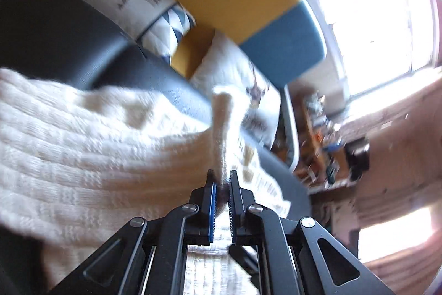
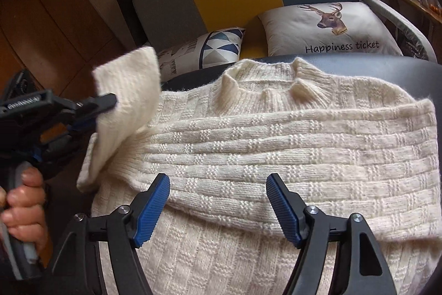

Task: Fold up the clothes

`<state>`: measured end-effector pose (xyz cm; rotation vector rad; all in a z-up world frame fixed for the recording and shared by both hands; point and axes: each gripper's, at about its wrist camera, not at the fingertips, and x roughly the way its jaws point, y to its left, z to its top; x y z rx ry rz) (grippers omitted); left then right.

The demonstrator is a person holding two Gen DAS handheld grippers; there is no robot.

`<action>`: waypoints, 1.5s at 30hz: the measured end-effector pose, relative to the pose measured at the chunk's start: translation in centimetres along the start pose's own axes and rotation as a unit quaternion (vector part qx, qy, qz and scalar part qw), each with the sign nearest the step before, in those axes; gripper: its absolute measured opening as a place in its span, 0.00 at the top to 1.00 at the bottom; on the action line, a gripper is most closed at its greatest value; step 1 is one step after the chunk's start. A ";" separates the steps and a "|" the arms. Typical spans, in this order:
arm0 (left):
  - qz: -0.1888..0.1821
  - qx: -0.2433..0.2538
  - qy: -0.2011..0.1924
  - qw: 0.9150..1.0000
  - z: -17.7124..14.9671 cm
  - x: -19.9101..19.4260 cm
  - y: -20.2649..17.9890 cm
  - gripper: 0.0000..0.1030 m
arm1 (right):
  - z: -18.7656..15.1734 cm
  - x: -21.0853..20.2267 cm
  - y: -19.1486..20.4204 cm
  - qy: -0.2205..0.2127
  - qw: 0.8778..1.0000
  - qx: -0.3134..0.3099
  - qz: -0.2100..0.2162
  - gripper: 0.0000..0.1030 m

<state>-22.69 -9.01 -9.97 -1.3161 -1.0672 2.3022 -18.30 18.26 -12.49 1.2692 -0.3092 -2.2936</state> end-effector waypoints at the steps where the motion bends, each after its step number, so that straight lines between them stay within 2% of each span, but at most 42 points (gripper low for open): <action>1: 0.008 0.012 0.013 1.000 -0.5 1.3 -0.2 0.93 | 0.0 -0.1 -0.4 0.003 1.000 0.011 0.007 0.29; 3: 0.023 0.028 0.032 0.999 -1.3 3.3 -0.4 0.93 | 0.0 -0.3 -1.4 0.008 0.999 0.039 0.036 0.39; 6: 0.020 0.035 0.047 0.998 -3.3 3.9 -0.1 0.91 | 0.1 0.1 -3.0 0.015 0.984 0.113 0.140 0.43; 10: -0.031 0.010 0.041 0.999 -3.6 1.9 0.1 0.67 | 0.5 1.3 -3.7 0.012 0.960 0.182 0.213 0.44; 11: -0.041 0.003 0.034 0.999 -3.3 1.0 0.3 0.67 | 0.6 1.8 -3.7 0.013 0.954 0.198 0.226 0.44; 13: -0.059 -0.010 0.019 0.998 -2.8 -1.0 0.8 0.67 | 0.8 2.9 -3.5 0.017 0.945 0.227 0.234 0.44; 15: -0.074 -0.032 0.005 0.997 -2.7 -3.4 2.3 0.67 | 0.9 4.2 -3.4 0.026 0.941 0.256 0.218 0.44; 17: -0.090 -0.058 -0.006 0.994 -2.9 -5.3 4.1 0.67 | 0.6 5.0 -3.5 0.029 0.933 0.288 0.215 0.52; 19: -0.100 -0.081 -0.013 0.992 -3.5 -6.4 5.8 0.66 | 0.1 5.2 -3.3 0.022 0.930 0.304 0.208 0.56; 23: -0.115 -0.124 -0.023 0.985 -5.0 -8.3 9.2 0.66 | 0.2 5.8 -2.3 0.007 0.931 0.307 0.197 0.64; 28: -0.134 -0.178 -0.035 0.974 -6.8 -10.5 13.3 0.66 | 0.8 7.2 -0.6 -0.010 0.941 0.301 0.151 0.64; 31: -0.151 -0.203 -0.039 0.967 -7.7 -11.3 14.7 0.64 | 0.8 7.0 0.0 -0.020 0.945 0.280 0.166 0.56; 34: -0.180 -0.215 -0.040 0.959 -8.5 -11.1 14.4 0.64 | 1.4 7.1 -0.5 -0.001 0.949 0.259 0.181 0.57; 36: -0.190 -0.214 -0.042 0.957 -8.8 -10.7 13.6 0.64 | 2.1 7.1 -0.3 0.021 0.959 0.241 0.148 0.70; 37: -0.194 -0.212 -0.043 0.957 -9.0 -10.4 13.2 0.64 | 2.5 7.0 -0.1 0.028 0.965 0.229 0.120 0.89; 38: -0.195 -0.213 -0.043 0.957 -9.1 -9.9 12.9 0.64 | 2.9 6.9 0.4 0.030 0.972 0.212 0.096 0.93; 42: -0.183 -0.225 -0.043 0.956 -9.2 -7.8 12.0 0.64 | 5.2 5.7 2.7 0.017 0.989 0.139 0.052 0.93; 45: -0.166 -0.229 -0.040 0.958 -9.0 -6.9 12.1 0.64 | 8.1 3.3 4.6 -0.018 0.996 0.081 0.044 0.94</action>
